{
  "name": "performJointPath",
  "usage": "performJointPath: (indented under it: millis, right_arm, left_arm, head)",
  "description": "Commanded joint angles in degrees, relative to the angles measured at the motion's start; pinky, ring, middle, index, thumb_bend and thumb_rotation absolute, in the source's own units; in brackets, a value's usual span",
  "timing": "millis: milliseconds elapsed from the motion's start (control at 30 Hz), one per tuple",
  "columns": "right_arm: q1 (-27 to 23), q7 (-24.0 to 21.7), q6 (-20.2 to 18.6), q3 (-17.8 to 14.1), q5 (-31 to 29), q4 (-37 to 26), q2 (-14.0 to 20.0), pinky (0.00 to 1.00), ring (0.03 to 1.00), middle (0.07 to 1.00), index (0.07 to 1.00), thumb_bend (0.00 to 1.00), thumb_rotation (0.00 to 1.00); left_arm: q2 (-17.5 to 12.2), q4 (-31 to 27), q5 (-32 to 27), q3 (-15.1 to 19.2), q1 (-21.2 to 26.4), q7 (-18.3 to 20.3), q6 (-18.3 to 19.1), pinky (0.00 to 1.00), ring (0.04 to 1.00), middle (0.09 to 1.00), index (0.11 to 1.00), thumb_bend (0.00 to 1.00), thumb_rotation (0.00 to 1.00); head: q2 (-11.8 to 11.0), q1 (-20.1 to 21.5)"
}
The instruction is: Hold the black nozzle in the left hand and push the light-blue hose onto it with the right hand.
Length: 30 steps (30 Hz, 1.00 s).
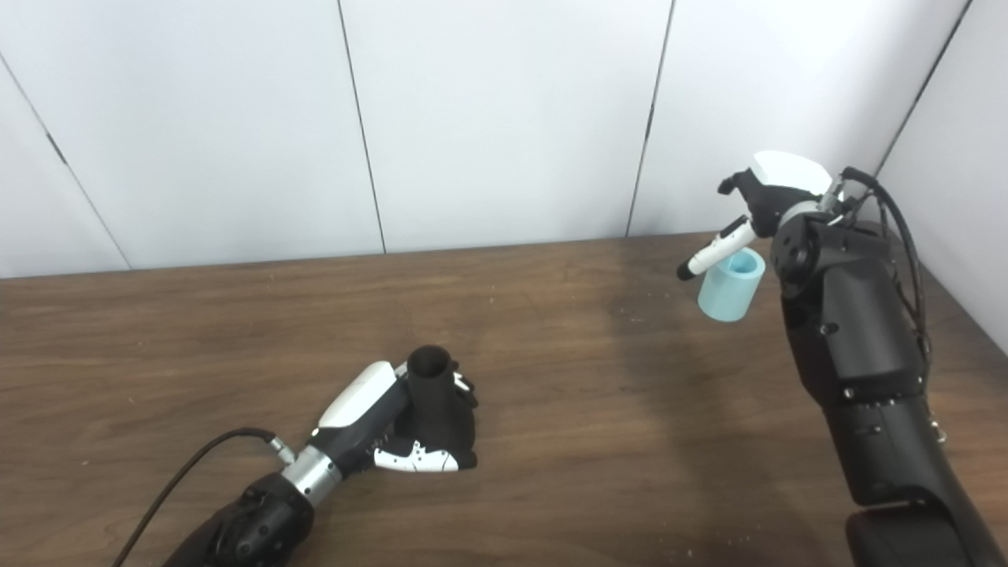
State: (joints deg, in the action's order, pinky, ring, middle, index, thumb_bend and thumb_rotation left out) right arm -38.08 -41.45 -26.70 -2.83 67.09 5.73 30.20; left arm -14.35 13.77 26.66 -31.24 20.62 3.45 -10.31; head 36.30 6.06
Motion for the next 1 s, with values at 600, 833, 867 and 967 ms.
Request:
performJointPath:
  millis: [600, 833, 867, 967]
  right_arm:
    - [-4.6, -0.8, -0.2, 2.7, -0.7, 6.6, 3.6, 0.71, 0.866, 0.888, 0.850, 1.00, 0.29]
    - [-4.4, 2.9, -0.2, 3.8, -2.5, 8.3, 4.1, 0.70, 0.861, 0.874, 0.846, 1.00, 0.29]
    - [-4.5, 3.6, -0.2, 3.6, -2.8, 8.5, 4.0, 0.70, 0.844, 0.869, 0.841, 1.00, 0.28]
    - [-4.5, 6.2, -0.2, 2.9, -3.8, 9.0, 3.5, 0.62, 0.745, 0.839, 0.821, 0.99, 0.26]
  left_arm:
    - [-0.6, 5.9, 3.8, -4.0, -6.4, 5.3, 3.3, 0.93, 0.879, 0.732, 0.499, 0.55, 0.43]
    - [-0.6, 5.5, 3.5, -3.9, -6.5, 5.6, 3.5, 0.93, 0.879, 0.731, 0.494, 0.55, 0.43]
    - [-0.6, 5.5, 3.5, -3.9, -6.5, 5.6, 3.5, 0.93, 0.879, 0.731, 0.494, 0.55, 0.43]
    - [-0.6, 5.5, 3.5, -3.9, -6.5, 5.6, 3.4, 0.93, 0.879, 0.731, 0.495, 0.55, 0.43]
  head:
    - [0.4, 0.0]
    - [0.7, -0.2]
    - [0.7, -0.2]
    - [0.9, -0.3]
